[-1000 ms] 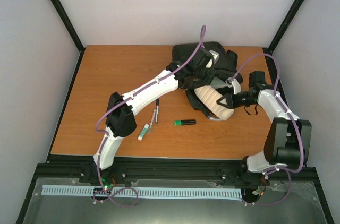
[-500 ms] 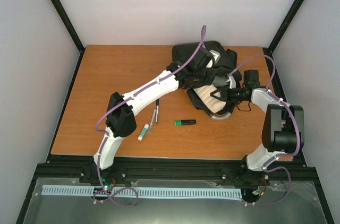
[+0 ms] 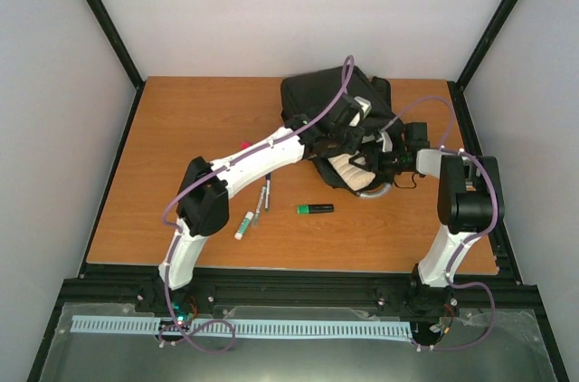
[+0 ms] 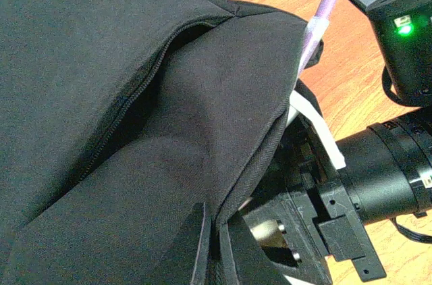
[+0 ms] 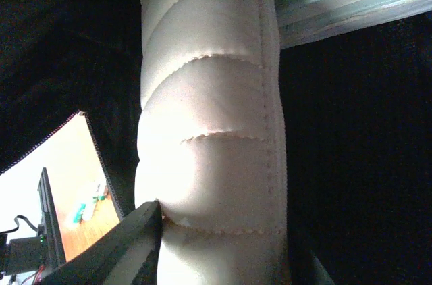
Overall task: Pack the student bag
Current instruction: Place the stationery in the student bag.
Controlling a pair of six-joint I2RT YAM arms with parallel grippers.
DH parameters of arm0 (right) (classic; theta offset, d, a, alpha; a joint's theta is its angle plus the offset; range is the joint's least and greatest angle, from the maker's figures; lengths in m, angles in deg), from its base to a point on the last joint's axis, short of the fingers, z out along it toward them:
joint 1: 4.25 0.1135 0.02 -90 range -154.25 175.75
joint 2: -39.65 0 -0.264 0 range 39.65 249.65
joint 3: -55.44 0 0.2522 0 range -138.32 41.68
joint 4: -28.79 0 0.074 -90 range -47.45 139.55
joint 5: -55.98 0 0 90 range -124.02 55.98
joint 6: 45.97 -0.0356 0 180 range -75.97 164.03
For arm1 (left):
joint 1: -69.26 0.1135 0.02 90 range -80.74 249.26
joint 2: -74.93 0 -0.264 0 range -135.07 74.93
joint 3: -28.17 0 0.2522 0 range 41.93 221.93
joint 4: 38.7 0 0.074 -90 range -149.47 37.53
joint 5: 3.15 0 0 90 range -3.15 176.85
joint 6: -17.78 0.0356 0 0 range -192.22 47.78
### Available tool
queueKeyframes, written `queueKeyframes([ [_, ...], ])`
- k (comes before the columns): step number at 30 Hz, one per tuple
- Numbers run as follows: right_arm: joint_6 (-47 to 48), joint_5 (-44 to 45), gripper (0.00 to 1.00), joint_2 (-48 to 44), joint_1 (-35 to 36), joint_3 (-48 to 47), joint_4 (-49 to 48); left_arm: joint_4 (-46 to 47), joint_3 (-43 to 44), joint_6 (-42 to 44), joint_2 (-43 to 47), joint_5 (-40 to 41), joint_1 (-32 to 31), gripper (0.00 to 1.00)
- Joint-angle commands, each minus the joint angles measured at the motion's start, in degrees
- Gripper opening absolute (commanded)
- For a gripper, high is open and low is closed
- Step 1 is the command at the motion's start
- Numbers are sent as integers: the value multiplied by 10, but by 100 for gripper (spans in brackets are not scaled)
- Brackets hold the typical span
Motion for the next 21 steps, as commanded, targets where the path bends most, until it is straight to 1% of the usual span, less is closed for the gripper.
queueKeyframes([
  [1,24,13,54,-12,-12,-11,58,48,-13,6,86,1,-12,1],
  [3,40,15,64,-31,-16,-14,81,48,-25,8,93,5,-12,1],
  [4,49,15,67,-40,-17,-14,93,48,-31,9,95,6,-12,1],
  [6,69,19,70,-58,-19,-12,116,65,-42,12,103,8,-12,1],
  [12,136,20,79,-97,-24,0,197,77,-73,21,125,20,-11,1],
  [16,192,23,80,-119,-24,1,251,89,-104,16,141,33,-10,1],
  [17,204,26,85,-127,-25,1,268,90,-110,14,144,36,-9,1],
  [18,211,33,95,-137,-25,4,277,92,-118,12,148,37,-7,1],
  [19,215,37,99,-147,-25,9,284,98,-126,9,152,36,-5,1],
  [21,227,36,100,-164,-25,16,302,110,-146,3,158,37,-1,1],
])
